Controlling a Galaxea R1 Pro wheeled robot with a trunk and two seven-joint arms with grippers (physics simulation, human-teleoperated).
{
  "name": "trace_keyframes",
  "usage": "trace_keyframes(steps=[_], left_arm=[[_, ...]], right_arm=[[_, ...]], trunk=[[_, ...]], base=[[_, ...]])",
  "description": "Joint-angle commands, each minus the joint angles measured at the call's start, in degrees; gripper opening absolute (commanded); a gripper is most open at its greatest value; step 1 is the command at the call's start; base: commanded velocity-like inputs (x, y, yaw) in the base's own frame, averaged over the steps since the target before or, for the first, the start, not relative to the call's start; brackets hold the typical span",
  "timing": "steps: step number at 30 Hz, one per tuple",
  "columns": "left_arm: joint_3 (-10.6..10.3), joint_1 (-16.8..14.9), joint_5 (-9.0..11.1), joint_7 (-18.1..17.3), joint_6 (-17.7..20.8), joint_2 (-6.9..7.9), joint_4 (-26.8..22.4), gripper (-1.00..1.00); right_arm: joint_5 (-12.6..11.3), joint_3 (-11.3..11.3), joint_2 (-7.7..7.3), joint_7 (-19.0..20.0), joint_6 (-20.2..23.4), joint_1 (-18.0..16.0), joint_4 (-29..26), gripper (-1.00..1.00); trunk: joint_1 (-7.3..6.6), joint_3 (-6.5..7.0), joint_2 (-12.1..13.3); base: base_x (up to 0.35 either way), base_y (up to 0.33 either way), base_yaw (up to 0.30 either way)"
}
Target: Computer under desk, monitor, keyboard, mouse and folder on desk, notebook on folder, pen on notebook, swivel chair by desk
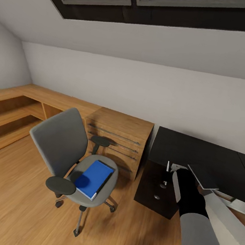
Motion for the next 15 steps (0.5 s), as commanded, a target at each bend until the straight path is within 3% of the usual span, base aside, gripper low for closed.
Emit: trace_keyframes(steps=[1, 10, 15], left_arm=[[0.0, 0.0, 0.5, -0.2, -0.1, 0.0, 0.0, 1.0], [-0.1, 0.0, 0.4, -0.2, -4.0, -0.02, 0.4, 1.0], [-0.1, 0.0, 0.4, -0.2, -4.8, -0.03, 1.1, 1.0]], right_arm=[[0.4, -0.1, 0.06, 0.1, 0.2, 0.0, 0.0, -1.0], [0.5, -0.1, -0.12, 0.1, -0.6, 0.7, 0.1, -1.0], [0.6, -0.1, -0.18, 0.1, -2.1, 1.1, 0.1, -1.0]], trunk=[[0.0, -0.06, 0.0], [0.0, -0.06, 0.0], [0.0, -0.06, 0.0]], base=[[0.0, 0.0, 0.0], [0.0, -0.003, 0.0], [0.085, -0.155, 0.0]])
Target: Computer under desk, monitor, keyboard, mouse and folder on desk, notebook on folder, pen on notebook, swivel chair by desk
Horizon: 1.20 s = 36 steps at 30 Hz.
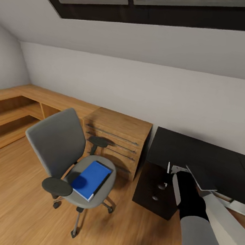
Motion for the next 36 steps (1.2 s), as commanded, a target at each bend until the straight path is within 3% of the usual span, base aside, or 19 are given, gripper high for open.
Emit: trace_keyframes(steps=[1, 16, 36], left_arm=[[0.0, 0.0, 0.5, -0.2, -0.2, -0.01, 0.1, 1.0], [-0.1, 0.0, 0.4, -0.2, -0.4, -0.12, 0.3, 1.0], [-0.1, 0.0, 0.4, -0.2, -0.5, -0.17, 0.3, 1.0]], right_arm=[[0.4, -0.1, 0.05, 0.2, 0.0, 0.0, -0.1, -1.0], [0.4, -0.1, 0.11, 0.1, -1.0, 0.2, -0.2, -1.0], [0.4, -0.1, 0.12, 0.2, -1.0, 0.2, -0.1, -1.0]], trunk=[[0.02, -0.06, 0.0], [0.02, -0.06, 0.0], [-4.37, 3.53, 8.0]], base=[[0.19, -0.195, 0.0], [0.153, -0.126, 0.0], [0.002, -0.002, 0.0]])
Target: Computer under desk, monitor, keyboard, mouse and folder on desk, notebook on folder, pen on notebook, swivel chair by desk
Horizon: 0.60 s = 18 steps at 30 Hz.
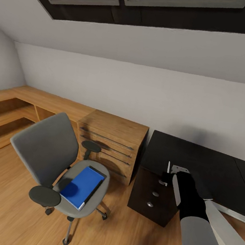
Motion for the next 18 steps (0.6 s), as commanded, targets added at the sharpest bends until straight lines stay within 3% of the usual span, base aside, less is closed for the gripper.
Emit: trace_keyframes(steps=[1, 9, 18], left_arm=[[0.0, 0.0, 0.5, -0.2, -0.2, 0.01, 0.0, 1.0], [0.0, 0.0, 0.5, -0.2, -0.2, 0.03, 0.0, 1.0], [0.0, 0.0, 0.5, -0.2, -0.3, 0.16, 0.0, 1.0]], right_arm=[[0.4, -0.1, 0.06, 0.1, 0.3, 0.0, -0.1, -1.0], [0.4, -0.1, -0.01, 0.1, 0.2, 0.0, -0.1, -1.0], [0.4, -0.1, -0.02, 0.2, 0.2, 0.0, 0.1, -1.0]], trunk=[[-0.22, 0.12, 0.4], [-1.97, 1.55, 3.6], [-1.97, 1.55, 3.6]], base=[[0.0, 0.0, 0.0], [0.0, 0.0, 0.0], [0.002, 0.0, 0.0]])
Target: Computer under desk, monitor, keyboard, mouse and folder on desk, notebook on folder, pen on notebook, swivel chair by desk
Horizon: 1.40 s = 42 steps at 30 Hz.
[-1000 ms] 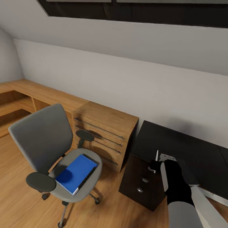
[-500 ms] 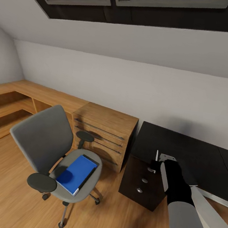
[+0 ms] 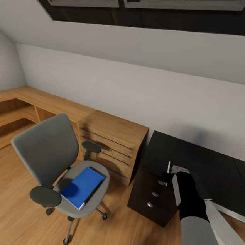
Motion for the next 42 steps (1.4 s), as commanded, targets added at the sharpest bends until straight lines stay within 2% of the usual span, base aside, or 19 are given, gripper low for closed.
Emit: trace_keyframes(steps=[1, 8, 14, 19, 23, 26, 28, 30, 32, 37, 42], left_arm=[[0.0, 0.0, 0.5, -0.2, -0.1, 0.02, 0.0, 1.0], [0.0, 0.0, 0.5, -0.2, -0.1, 0.05, 0.0, 1.0], [0.1, 0.0, 0.5, -0.2, -0.1, 0.06, 0.0, 1.0], [0.1, -0.1, 0.5, -0.2, -0.1, 0.06, 0.0, 1.0], [0.1, 0.0, 0.5, -0.2, -0.2, 0.06, 0.0, 1.0], [0.1, 0.0, 0.5, -0.2, -0.2, 0.09, 0.0, 1.0], [0.1, 0.0, 0.5, -0.2, -0.2, 0.09, 0.0, 1.0], [0.1, 0.0, 0.5, -0.2, -0.2, 0.09, 0.0, 1.0], [0.1, -0.1, 0.5, -0.2, -0.2, 0.09, 0.0, 1.0], [0.1, 0.0, 0.4, -0.2, -0.2, 0.14, 0.0, 1.0], [0.1, -0.1, 0.4, -0.2, -0.2, 0.14, 0.0, 1.0]], right_arm=[[0.4, -0.1, 0.08, 0.2, 0.3, 0.0, 0.0, -1.0], [0.3, -0.1, 0.06, 0.3, -0.2, 0.0, 0.2, -1.0], [0.5, 0.4, -0.03, -0.1, -6.6, -0.1, 3.8, -1.0], [0.7, 0.5, -0.55, -0.4, -7.7, -0.5, 5.5, -1.0], [0.7, 0.5, -0.66, -0.9, -7.8, -2.3, 7.8, -1.0], [0.7, 0.5, -0.68, -1.5, -7.8, -5.4, 10.7, -1.0], [0.7, 0.6, -0.83, -1.9, -8.0, -8.5, 14.6, -1.0], [0.7, 0.5, -0.99, -2.0, -8.1, -10.0, 16.5, -1.0], [0.7, 0.5, -1.61, -2.2, -8.7, -12.0, 20.1, -1.0], [0.7, 0.5, -3.13, -2.2, -11.6, -14.5, 26.4, -1.0], [0.6, 0.4, -3.72, -2.2, -12.3, -15.0, 28.8, -1.0]], trunk=[[0.01, -0.07, -0.1], [0.01, -0.07, -0.1], [0.01, -0.07, -0.1], [0.01, -0.07, -0.1], [0.01, -0.07, -0.1], [0.01, -0.07, -0.1], [0.01, -0.07, -0.1], [0.01, -0.07, -0.1], [0.01, -0.07, -0.1], [0.01, -0.07, -0.1], [0.01, -0.07, -0.1]], base=[[0.055, 0.0, 0.0], [0.194, 0.0, 0.0], [0.048, 0.0, 0.0], [0.006, 0.0, 0.0], [0.001, 0.0, 0.0], [0.0, 0.0, 0.0], [0.0, 0.0, 0.0], [0.0, 0.0, 0.0], [0.004, 0.0, 0.0], [0.141, 0.0, 0.0], [0.297, 0.0, 0.0]])
